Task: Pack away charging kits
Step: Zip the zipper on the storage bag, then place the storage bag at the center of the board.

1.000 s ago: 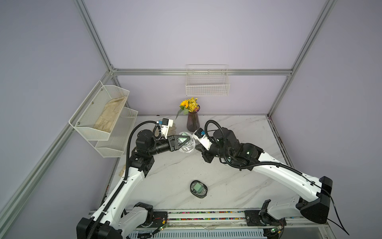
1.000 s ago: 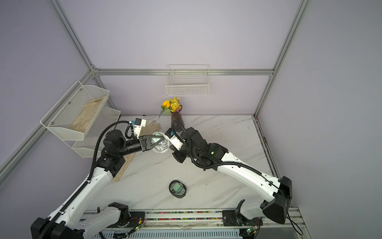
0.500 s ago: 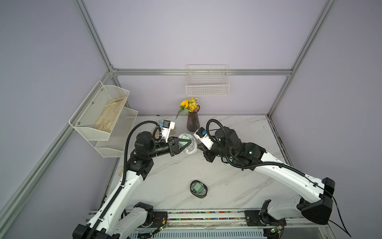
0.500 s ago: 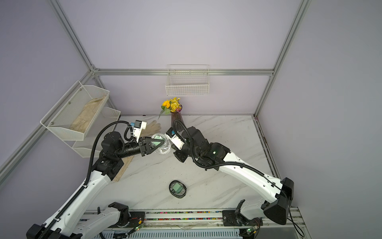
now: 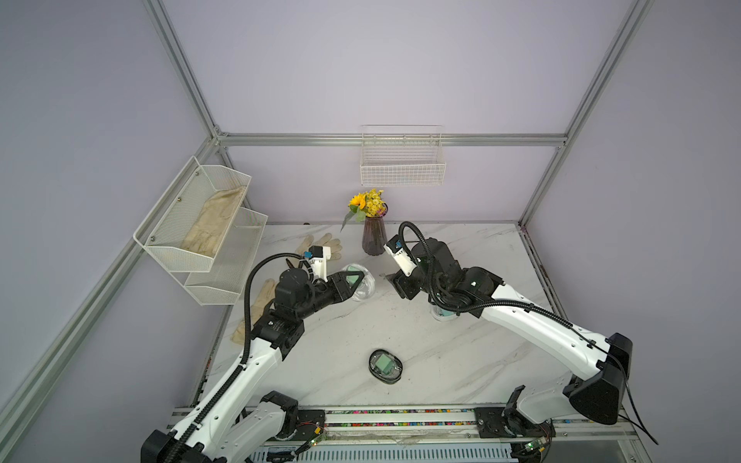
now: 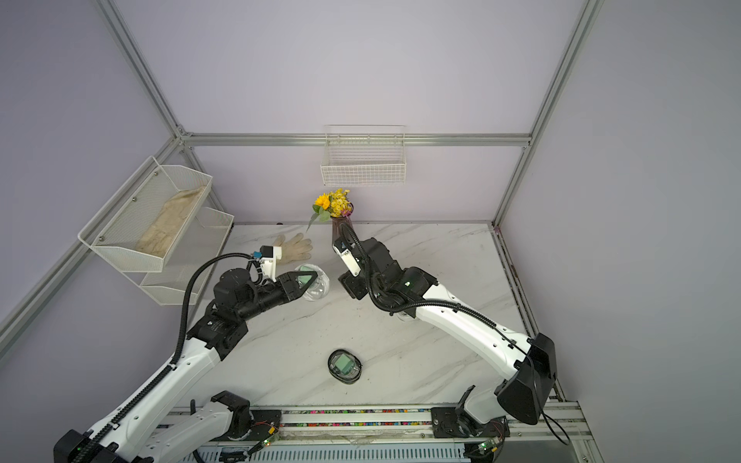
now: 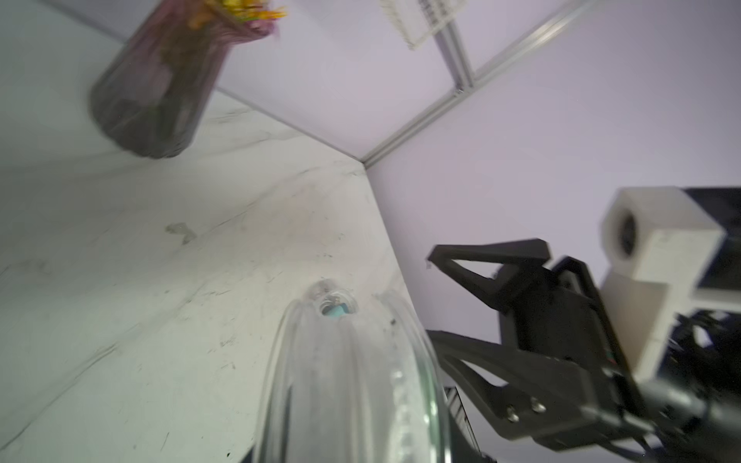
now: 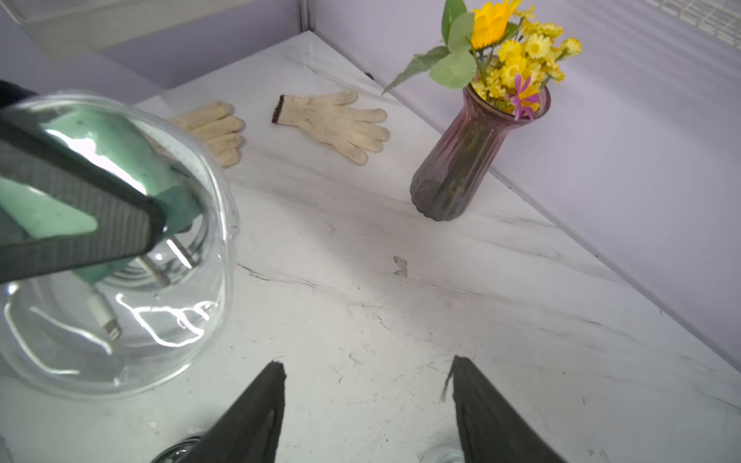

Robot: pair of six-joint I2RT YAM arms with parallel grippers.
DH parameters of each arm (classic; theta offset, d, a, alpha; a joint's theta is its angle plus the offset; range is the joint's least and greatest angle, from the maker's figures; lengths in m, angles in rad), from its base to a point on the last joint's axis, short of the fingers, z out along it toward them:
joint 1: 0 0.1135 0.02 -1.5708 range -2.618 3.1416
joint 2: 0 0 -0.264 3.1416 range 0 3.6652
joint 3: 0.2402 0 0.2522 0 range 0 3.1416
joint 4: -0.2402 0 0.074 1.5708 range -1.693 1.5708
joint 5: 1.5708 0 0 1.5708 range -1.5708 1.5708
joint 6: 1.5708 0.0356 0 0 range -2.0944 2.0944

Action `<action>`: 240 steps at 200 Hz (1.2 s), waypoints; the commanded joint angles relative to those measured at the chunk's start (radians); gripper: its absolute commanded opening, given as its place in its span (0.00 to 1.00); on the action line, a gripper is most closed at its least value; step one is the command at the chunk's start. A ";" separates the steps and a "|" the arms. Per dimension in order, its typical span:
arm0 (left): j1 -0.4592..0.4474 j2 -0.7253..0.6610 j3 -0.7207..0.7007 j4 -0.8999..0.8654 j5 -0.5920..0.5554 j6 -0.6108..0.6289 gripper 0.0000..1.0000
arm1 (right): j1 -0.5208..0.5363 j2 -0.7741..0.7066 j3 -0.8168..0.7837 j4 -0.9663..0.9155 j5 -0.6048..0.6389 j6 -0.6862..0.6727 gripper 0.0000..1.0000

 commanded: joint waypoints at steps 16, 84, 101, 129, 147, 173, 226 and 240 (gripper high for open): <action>-0.242 0.074 -0.106 0.201 -0.707 -0.127 0.00 | -0.069 -0.046 -0.074 0.059 -0.063 0.123 0.95; -0.319 0.545 -0.116 0.505 -0.991 -0.320 0.00 | -0.180 -0.110 -0.239 0.251 -0.215 0.282 0.97; -0.319 0.655 -0.112 0.620 -0.995 -0.312 0.00 | -0.182 -0.105 -0.250 0.281 -0.228 0.274 0.97; -0.328 0.729 -0.068 0.635 -0.975 -0.260 0.05 | -0.182 -0.119 -0.272 0.339 -0.203 0.276 0.97; -0.327 0.767 -0.056 0.622 -0.943 -0.279 0.21 | -0.183 -0.131 -0.295 0.371 -0.199 0.265 0.97; -0.325 0.788 -0.041 0.575 -0.894 -0.293 0.66 | -0.183 -0.140 -0.298 0.368 -0.214 0.252 0.97; -0.334 0.636 0.054 0.005 -0.844 -0.352 1.00 | -0.185 -0.274 -0.385 0.394 -0.209 0.262 0.97; -0.331 0.587 0.102 -0.218 -0.838 -0.368 1.00 | -0.185 -0.316 -0.396 0.395 -0.175 0.263 0.97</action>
